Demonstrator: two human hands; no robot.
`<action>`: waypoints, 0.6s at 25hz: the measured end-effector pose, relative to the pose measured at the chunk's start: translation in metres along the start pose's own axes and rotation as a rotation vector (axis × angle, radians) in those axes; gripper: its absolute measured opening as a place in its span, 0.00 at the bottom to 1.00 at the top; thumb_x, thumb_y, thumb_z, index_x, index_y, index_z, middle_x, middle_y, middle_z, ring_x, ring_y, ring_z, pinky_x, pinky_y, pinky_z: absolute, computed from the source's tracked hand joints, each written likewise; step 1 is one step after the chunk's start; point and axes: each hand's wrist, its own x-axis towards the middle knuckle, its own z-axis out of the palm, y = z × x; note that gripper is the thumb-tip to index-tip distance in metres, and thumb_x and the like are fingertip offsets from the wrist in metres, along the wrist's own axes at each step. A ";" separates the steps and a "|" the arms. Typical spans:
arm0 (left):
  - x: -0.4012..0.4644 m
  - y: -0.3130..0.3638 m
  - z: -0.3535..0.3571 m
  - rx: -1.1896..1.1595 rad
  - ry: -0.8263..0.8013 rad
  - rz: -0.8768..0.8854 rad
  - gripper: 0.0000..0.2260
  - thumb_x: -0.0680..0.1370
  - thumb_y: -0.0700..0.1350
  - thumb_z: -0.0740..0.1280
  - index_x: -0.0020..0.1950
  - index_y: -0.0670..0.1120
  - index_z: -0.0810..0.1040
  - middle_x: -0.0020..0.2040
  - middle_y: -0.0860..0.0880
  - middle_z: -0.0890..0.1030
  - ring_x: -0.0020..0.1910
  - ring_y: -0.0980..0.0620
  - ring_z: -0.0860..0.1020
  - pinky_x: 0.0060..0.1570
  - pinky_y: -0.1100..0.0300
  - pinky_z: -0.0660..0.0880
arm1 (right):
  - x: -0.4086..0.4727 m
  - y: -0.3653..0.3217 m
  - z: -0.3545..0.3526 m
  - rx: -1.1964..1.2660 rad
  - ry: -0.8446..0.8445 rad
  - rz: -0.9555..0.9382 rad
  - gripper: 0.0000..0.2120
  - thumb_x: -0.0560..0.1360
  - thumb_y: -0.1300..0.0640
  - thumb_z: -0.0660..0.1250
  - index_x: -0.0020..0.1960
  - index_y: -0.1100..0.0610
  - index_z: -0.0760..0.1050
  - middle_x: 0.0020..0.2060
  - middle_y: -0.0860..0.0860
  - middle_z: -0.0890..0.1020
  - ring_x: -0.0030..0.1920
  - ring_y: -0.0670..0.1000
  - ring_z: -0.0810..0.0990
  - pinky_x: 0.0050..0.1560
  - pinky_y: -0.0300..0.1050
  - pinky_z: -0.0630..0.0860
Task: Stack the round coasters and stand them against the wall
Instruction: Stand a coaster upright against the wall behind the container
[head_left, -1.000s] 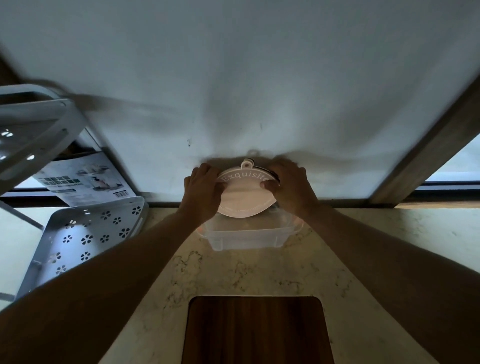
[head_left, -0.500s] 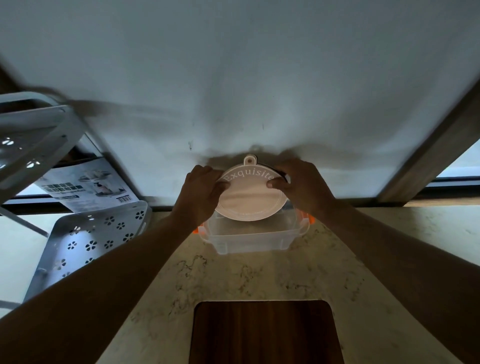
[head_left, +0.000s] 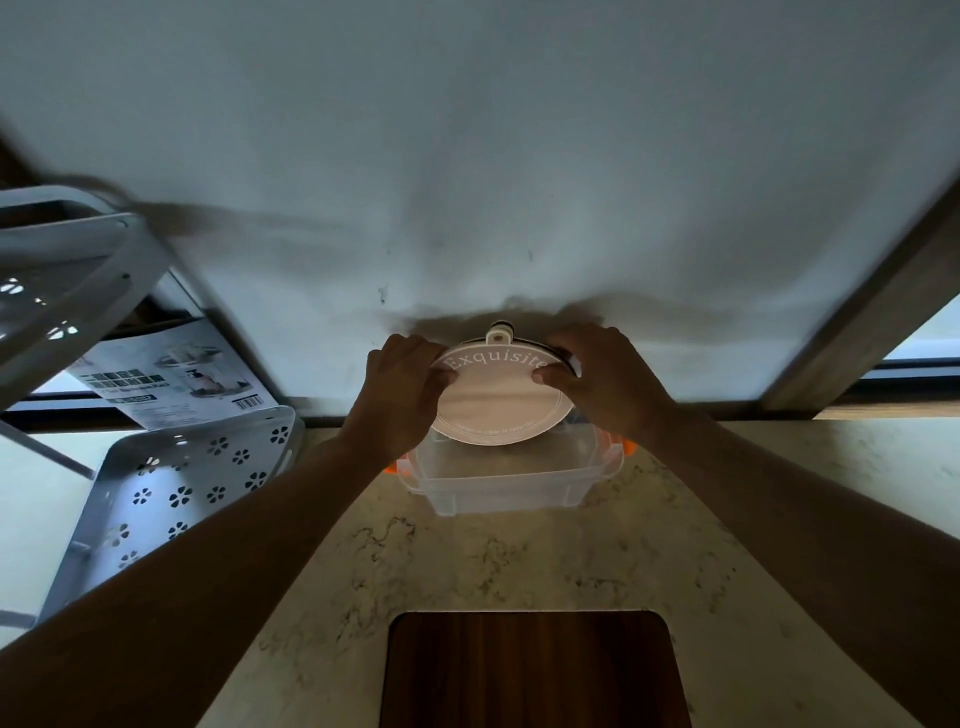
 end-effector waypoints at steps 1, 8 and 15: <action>-0.001 0.000 0.001 0.017 -0.021 0.015 0.08 0.80 0.44 0.64 0.55 0.43 0.78 0.50 0.43 0.80 0.51 0.41 0.74 0.50 0.49 0.66 | -0.002 0.001 0.001 0.008 -0.016 0.001 0.10 0.73 0.50 0.72 0.44 0.56 0.79 0.37 0.52 0.80 0.39 0.54 0.76 0.40 0.46 0.64; 0.006 0.000 -0.004 0.046 -0.029 0.032 0.07 0.80 0.43 0.65 0.54 0.41 0.79 0.48 0.44 0.81 0.50 0.41 0.75 0.49 0.49 0.66 | 0.000 -0.002 -0.004 0.043 -0.046 0.021 0.10 0.72 0.51 0.73 0.38 0.51 0.73 0.32 0.43 0.71 0.35 0.49 0.70 0.36 0.44 0.60; 0.009 0.000 -0.002 0.051 -0.069 0.061 0.06 0.78 0.42 0.67 0.51 0.41 0.80 0.47 0.43 0.80 0.51 0.40 0.74 0.50 0.46 0.70 | 0.004 0.002 0.002 -0.008 -0.046 0.041 0.08 0.72 0.53 0.73 0.43 0.58 0.79 0.37 0.51 0.77 0.40 0.56 0.77 0.39 0.45 0.64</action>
